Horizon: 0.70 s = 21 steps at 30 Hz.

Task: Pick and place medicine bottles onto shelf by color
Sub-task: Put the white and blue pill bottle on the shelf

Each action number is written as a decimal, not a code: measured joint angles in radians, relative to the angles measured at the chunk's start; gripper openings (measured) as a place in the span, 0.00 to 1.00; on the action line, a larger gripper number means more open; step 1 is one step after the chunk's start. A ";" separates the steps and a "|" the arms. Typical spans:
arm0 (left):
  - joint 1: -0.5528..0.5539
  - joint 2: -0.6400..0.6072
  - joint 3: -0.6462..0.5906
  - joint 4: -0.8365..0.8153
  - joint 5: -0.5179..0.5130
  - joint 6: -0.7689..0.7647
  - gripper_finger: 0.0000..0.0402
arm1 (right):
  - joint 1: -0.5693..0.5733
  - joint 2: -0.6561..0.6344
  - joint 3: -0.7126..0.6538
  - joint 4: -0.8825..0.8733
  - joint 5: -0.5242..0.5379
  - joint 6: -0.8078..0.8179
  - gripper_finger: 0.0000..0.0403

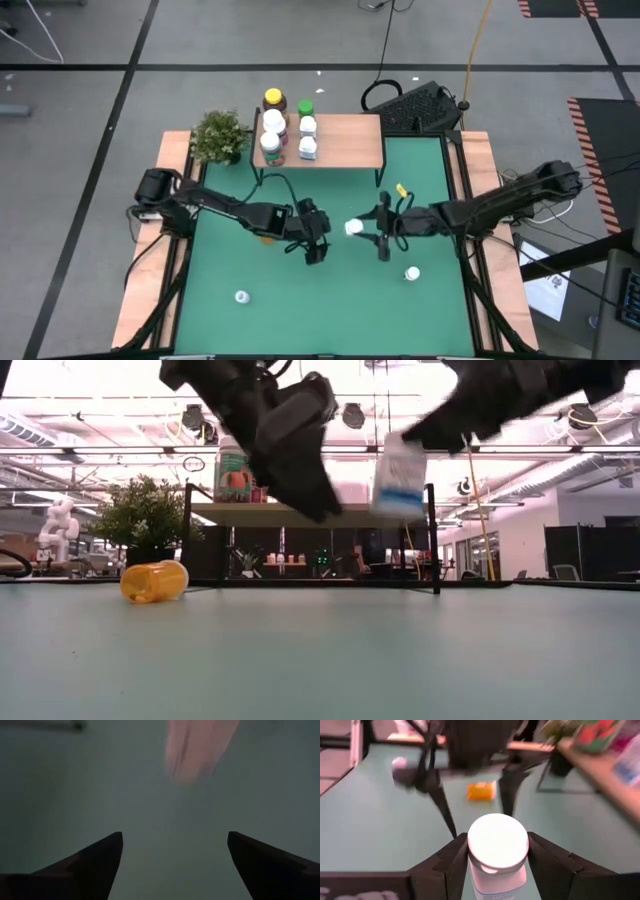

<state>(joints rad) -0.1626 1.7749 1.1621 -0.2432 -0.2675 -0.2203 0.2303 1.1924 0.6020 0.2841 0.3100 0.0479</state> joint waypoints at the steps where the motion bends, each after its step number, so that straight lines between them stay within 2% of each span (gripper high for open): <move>1: -0.009 -0.009 -0.001 -0.034 -0.047 -0.022 0.89 | -0.017 -0.017 0.030 -0.042 0.000 -0.012 0.45; 4: -0.051 -0.019 -0.001 -0.029 -0.210 -0.051 0.86 | -0.079 -0.034 0.142 -0.181 0.001 -0.043 0.45; 7: -0.094 -0.018 -0.020 0.032 -0.307 -0.035 0.83 | -0.147 -0.024 0.251 -0.282 0.001 -0.114 0.45; 13: -0.140 -0.016 -0.224 0.395 -0.319 -0.020 0.76 | -0.324 0.000 0.420 -0.364 -0.005 -0.278 0.45; 18: -0.142 -0.016 -0.408 0.657 -0.307 -0.078 0.70 | -0.533 0.095 0.549 -0.395 -0.175 -0.306 0.45; 21: -0.140 -0.016 -0.457 0.748 -0.305 -0.081 0.67 | -0.629 0.182 0.615 -0.402 -0.254 -0.327 0.45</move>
<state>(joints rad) -0.3023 1.7584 0.7048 0.5043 -0.5724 -0.3018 -0.3987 1.3743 1.2173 -0.1178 0.0560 -0.2789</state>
